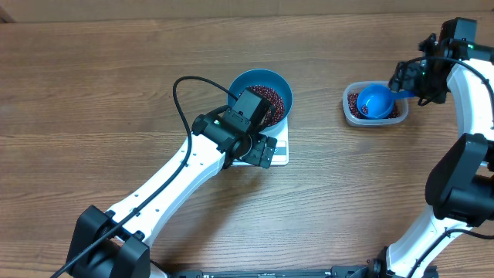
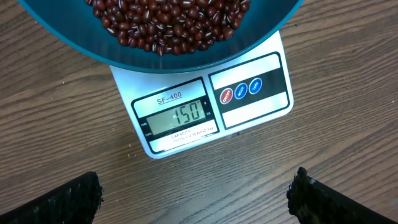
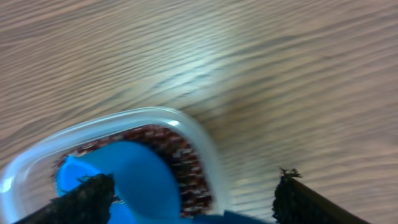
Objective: Scoop item into bowl and weigh 150g on scale
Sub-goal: 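Lower the scoop into the tub and open the right gripper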
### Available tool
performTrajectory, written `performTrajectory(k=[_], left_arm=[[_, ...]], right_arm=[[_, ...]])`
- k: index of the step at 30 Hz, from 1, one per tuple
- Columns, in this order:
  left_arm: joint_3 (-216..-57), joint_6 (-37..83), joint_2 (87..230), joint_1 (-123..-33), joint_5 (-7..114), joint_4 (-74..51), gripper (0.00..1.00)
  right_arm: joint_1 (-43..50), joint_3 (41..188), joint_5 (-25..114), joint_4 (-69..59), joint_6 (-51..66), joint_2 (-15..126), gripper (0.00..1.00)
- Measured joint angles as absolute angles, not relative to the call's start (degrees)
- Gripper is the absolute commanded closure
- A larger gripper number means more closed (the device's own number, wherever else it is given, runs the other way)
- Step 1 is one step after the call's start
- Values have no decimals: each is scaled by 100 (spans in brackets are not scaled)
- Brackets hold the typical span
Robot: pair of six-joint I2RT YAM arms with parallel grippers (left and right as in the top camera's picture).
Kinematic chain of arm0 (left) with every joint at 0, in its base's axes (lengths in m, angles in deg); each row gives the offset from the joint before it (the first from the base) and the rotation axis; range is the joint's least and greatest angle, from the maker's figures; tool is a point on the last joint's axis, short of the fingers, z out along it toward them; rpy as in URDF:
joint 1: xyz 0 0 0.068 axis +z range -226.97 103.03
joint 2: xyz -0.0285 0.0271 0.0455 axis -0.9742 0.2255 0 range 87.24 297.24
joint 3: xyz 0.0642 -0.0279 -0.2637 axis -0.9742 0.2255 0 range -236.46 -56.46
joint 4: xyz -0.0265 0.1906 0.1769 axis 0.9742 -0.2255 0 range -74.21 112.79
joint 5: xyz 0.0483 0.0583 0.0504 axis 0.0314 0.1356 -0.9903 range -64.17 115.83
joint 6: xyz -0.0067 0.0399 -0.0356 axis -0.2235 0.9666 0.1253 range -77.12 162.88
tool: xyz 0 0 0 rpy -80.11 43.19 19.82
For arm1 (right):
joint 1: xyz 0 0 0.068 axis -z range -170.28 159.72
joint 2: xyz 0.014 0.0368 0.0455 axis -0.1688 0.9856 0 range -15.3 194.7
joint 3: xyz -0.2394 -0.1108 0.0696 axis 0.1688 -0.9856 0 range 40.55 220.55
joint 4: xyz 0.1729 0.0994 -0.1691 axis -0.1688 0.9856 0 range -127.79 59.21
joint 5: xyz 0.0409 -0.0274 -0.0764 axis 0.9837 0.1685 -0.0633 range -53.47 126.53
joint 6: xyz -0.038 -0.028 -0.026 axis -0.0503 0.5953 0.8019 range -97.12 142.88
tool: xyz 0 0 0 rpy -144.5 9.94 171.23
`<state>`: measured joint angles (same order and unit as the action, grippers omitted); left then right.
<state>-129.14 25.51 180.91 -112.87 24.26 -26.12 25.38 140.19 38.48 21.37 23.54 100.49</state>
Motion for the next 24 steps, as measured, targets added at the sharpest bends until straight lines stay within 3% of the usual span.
performTrajectory(k=[4, 14, 24], left_arm=[[-12914, 2551, 18091, -11287, 2426, -2612, 0], [-12914, 2551, 18091, -11287, 2429, -2614, 0], [-12914, 2551, 18091, -11287, 2426, -2612, 0]], right_arm=[[2538, 13962, 3389, 2159, 2000, 10049, 0], [2512, 14158, 2611, 2522, 1430, 10047, 0], [2306, 14482, 4043, 3499, 1786, 9555, 0]])
